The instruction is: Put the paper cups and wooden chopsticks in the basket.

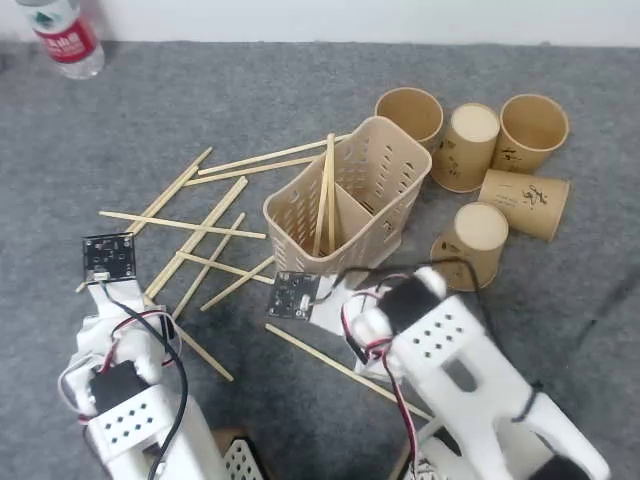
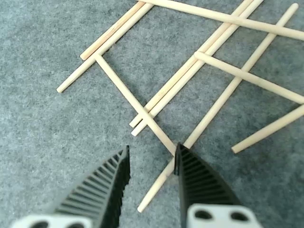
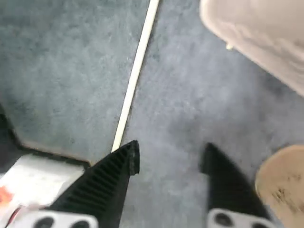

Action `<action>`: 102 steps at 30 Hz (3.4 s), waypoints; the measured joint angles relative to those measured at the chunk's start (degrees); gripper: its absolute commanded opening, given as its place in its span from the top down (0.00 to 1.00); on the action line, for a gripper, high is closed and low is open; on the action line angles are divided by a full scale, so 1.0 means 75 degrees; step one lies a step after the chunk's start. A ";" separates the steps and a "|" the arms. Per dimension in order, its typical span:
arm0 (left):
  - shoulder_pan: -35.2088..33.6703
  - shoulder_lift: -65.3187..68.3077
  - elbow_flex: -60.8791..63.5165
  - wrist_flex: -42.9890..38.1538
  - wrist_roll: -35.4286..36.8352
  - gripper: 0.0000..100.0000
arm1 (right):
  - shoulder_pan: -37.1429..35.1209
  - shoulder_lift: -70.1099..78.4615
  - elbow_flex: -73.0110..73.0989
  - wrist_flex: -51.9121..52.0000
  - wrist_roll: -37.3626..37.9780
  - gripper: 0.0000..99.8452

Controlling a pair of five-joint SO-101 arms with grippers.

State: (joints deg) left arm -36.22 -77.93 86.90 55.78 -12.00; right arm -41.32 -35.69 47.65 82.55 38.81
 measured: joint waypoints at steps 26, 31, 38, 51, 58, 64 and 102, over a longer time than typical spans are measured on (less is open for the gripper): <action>0.0000 -0.0023 0.0129 -0.0234 0.0281 0.85 | -0.1032 0.0105 0.2438 -0.3798 -0.0785 0.75; 0.0000 -0.0023 0.0129 -0.0234 0.0281 0.85 | -0.1219 0.0105 0.2215 -0.3329 -0.1500 0.72; 0.0000 -0.0023 0.0129 -0.0234 0.0281 0.85 | -0.1266 0.0762 0.2110 -0.3540 -0.2239 0.73; 0.0000 -0.0023 0.0129 -0.0234 0.0281 0.85 | -0.1231 0.3083 0.0891 -0.3388 -0.2813 0.97; 0.0000 -0.0023 0.0129 -0.0234 0.0281 0.85 | -0.1207 0.3153 0.0692 -0.3470 -0.2391 0.99; 0.0000 -0.0023 0.0129 -0.0234 0.0281 0.85 | -0.1219 0.3188 0.0680 -0.3516 -0.2204 0.99; 0.0000 -0.0023 0.0129 -0.0246 0.0305 0.85 | 0.1067 -0.1512 -0.5040 -0.4736 -0.3388 0.99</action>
State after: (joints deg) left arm -36.22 -78.11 87.87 53.93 -9.71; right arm -33.32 -47.03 9.85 47.03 13.41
